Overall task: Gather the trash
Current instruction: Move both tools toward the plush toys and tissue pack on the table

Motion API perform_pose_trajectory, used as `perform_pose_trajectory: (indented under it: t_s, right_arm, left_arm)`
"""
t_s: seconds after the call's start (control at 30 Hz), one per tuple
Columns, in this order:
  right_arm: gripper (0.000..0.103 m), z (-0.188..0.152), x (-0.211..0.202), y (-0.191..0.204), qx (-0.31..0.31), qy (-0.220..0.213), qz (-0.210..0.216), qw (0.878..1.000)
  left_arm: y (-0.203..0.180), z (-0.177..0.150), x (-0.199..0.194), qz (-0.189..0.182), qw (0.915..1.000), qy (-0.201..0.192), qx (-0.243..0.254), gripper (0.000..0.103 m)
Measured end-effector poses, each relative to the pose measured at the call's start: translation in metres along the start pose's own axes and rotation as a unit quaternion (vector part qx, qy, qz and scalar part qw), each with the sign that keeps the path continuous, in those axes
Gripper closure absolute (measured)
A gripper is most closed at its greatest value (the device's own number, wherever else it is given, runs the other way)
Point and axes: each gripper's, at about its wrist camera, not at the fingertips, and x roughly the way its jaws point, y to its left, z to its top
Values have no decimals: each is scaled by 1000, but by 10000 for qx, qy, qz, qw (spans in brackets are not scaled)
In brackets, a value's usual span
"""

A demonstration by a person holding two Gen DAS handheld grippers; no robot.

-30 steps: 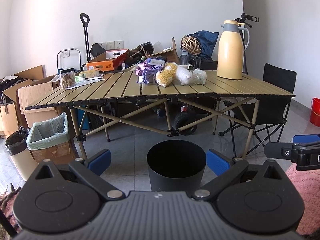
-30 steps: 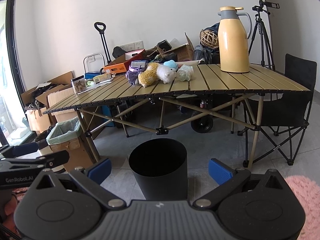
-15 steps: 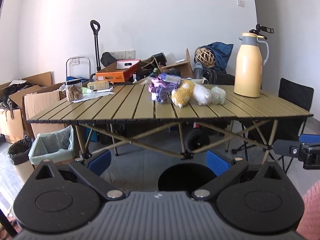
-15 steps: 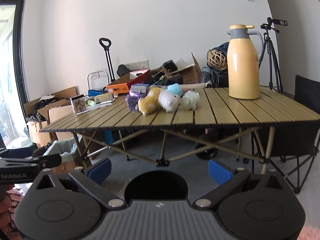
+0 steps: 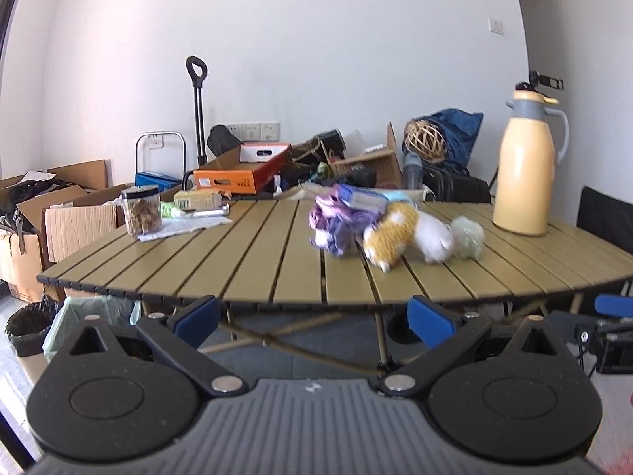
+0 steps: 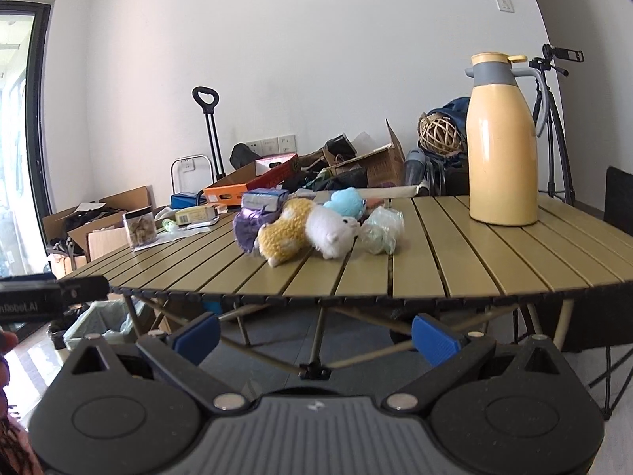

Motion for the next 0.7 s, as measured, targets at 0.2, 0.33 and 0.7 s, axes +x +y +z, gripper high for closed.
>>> perform_pose_trajectory:
  t_s: [0.2, 0.33, 0.7]
  right_arm:
    - [0, 18, 32, -8, 1, -217, -64, 9997]
    - [0, 30, 53, -14, 30, -335, -72, 9994]
    - [0, 71, 101, -27, 256, -711, -31, 9971]
  left_arm:
    - [6, 24, 34, -2, 9997, -183, -171, 0]
    - [6, 38, 52, 55, 9993, -274, -242, 0]
    - [6, 78, 92, 225, 9960, -673, -539, 0]
